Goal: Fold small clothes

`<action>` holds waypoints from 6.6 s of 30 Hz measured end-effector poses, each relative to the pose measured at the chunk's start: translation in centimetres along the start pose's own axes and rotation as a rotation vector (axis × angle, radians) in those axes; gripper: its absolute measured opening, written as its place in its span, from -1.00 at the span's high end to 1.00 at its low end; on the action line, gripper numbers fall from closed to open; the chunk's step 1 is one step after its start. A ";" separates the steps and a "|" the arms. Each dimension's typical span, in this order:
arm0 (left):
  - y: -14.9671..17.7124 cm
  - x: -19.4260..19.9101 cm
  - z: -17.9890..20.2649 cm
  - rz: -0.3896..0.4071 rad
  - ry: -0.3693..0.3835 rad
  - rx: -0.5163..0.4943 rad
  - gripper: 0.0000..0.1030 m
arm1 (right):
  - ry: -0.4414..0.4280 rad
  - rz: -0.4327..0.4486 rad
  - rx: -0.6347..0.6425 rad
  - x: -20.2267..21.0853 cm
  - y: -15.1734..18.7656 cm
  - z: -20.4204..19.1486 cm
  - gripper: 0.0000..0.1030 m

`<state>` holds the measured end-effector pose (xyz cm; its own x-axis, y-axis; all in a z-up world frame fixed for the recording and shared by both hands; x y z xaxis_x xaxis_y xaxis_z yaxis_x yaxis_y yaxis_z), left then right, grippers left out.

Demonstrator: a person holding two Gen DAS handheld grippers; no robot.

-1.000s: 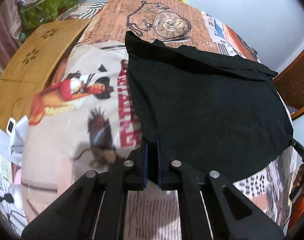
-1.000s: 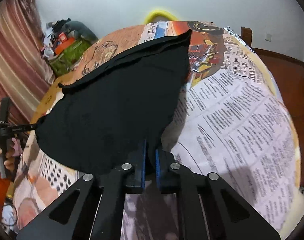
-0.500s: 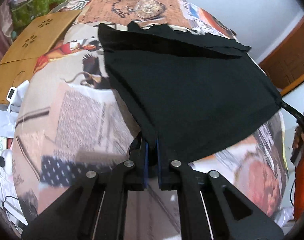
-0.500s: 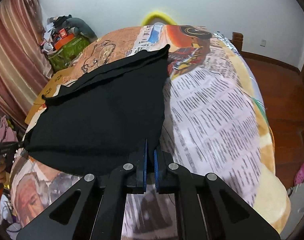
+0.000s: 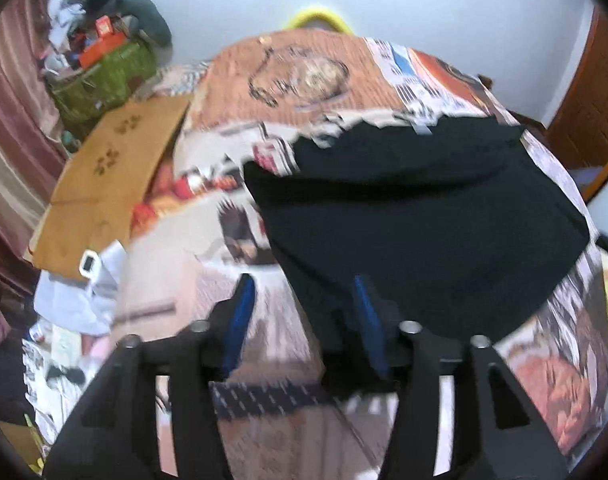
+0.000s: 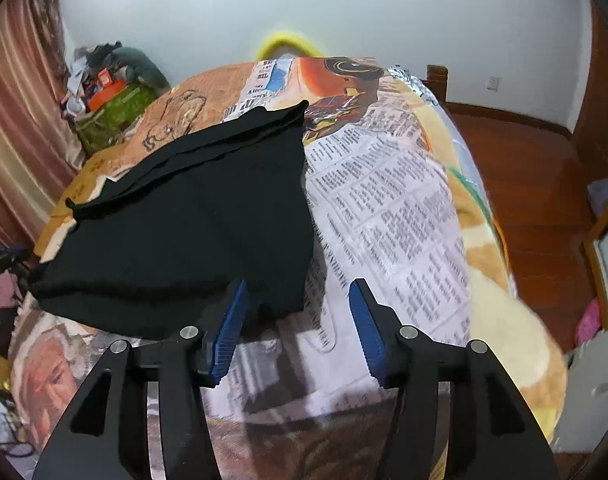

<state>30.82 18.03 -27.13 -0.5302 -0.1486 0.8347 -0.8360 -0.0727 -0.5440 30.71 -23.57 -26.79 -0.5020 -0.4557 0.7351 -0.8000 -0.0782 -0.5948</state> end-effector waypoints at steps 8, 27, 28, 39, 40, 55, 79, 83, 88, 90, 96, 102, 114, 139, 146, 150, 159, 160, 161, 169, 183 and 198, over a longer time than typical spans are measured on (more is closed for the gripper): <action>-3.8 -7.2 -0.5 -0.026 -0.067 -0.087 -0.47 | -0.128 -0.074 -0.126 -2.9 1.9 -1.5 0.03; -10.4 -15.3 -2.8 -0.034 -0.055 -0.014 0.84 | -0.124 -0.070 -0.093 -5.5 0.9 -2.8 0.03; -10.0 -14.5 -3.1 -0.030 -0.034 -0.006 0.69 | -0.117 -0.071 -0.087 -5.4 0.9 -2.7 0.03; -6.1 -7.3 -3.9 0.085 -0.142 -0.131 -0.52 | -0.040 0.019 0.018 -3.1 -3.3 -2.9 -0.02; -5.9 -7.2 -3.5 0.085 -0.143 -0.143 -0.55 | -0.041 0.014 0.030 -3.4 -3.8 -3.1 -0.05; -7.5 -14.6 -0.5 0.025 -0.204 -0.217 -0.76 | -0.068 -0.205 0.399 -14.8 -6.2 -12.0 -0.16; -12.1 -15.8 0.3 0.026 -0.111 -0.168 -0.85 | 0.066 0.016 0.220 -7.1 -10.4 -5.1 -0.11; -11.9 -18.0 3.0 -0.028 -0.044 -0.165 -0.85 | 0.091 -0.018 0.147 -4.3 -5.8 -2.6 -0.11; -10.8 -20.4 6.0 -0.105 0.012 -0.177 -0.17 | 0.057 -0.058 -0.005 -3.1 -1.4 -0.8 -0.11; -10.8 -20.0 6.9 -0.101 0.035 -0.180 0.31 | 0.012 -0.056 -0.076 -3.0 -0.2 -0.7 -0.11; -10.9 -18.9 6.6 -0.089 0.001 -0.163 0.77 | -0.111 -0.059 -0.177 -4.8 0.5 -2.0 0.21; -10.5 -16.5 3.7 -0.073 -0.010 -0.103 0.79 | -0.138 -0.063 -0.105 -5.9 -0.7 -2.8 0.81; -1.6 -10.9 2.5 -0.145 0.067 -0.014 0.80 | -0.014 -0.074 0.133 -10.5 -11.7 -2.1 0.85; 8.6 -0.2 9.7 -0.145 0.228 0.004 0.81 | -0.269 -0.216 0.042 0.5 5.9 -10.4 -0.10; 8.6 1.1 8.5 -0.083 0.179 -0.012 0.73 | -0.265 -0.243 0.022 -2.1 8.4 -10.4 0.12; 8.5 1.1 7.5 -0.073 0.167 0.006 0.71 | -0.263 -0.233 0.047 -2.2 7.7 -10.5 0.67; 7.3 2.6 6.9 -0.035 0.130 0.008 0.39 | -0.075 -0.200 0.165 -2.0 6.4 -7.6 0.88; 7.0 2.9 6.4 -0.022 0.113 0.005 0.38 | -0.074 -0.200 0.165 -1.7 6.2 -7.1 0.88; 6.7 3.0 5.9 -0.016 0.100 0.009 0.36 | -0.077 -0.202 0.159 -1.4 6.2 -6.9 0.88; 4.8 1.9 3.9 -0.056 0.186 0.119 0.28 | -0.086 -0.125 0.115 1.9 4.7 -6.0 0.44; 5.7 -4.5 8.1 -0.172 0.227 0.059 0.85 | -0.152 -0.152 0.109 -0.4 5.6 -8.3 0.26; 3.8 -2.9 4.5 -0.085 0.067 0.037 0.82 | -0.143 -0.187 0.086 -0.8 6.6 -7.5 0.26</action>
<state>29.81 13.73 -31.97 -0.4668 -0.0738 0.8813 -0.8733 -0.1190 -0.4725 23.38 -17.11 -28.83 -0.2917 -0.5463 0.7852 -0.8404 -0.2456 -0.4831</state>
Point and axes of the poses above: each gripper's, at about its wrist camera, not at the fingertips, and x roughly against the way its jaws point, z to its right, y to its underside, the point moved 9 cm from there along -x, roughly the way its jaws point, and after that the axes turned 5 degrees about -y, right-handed, at the moved point
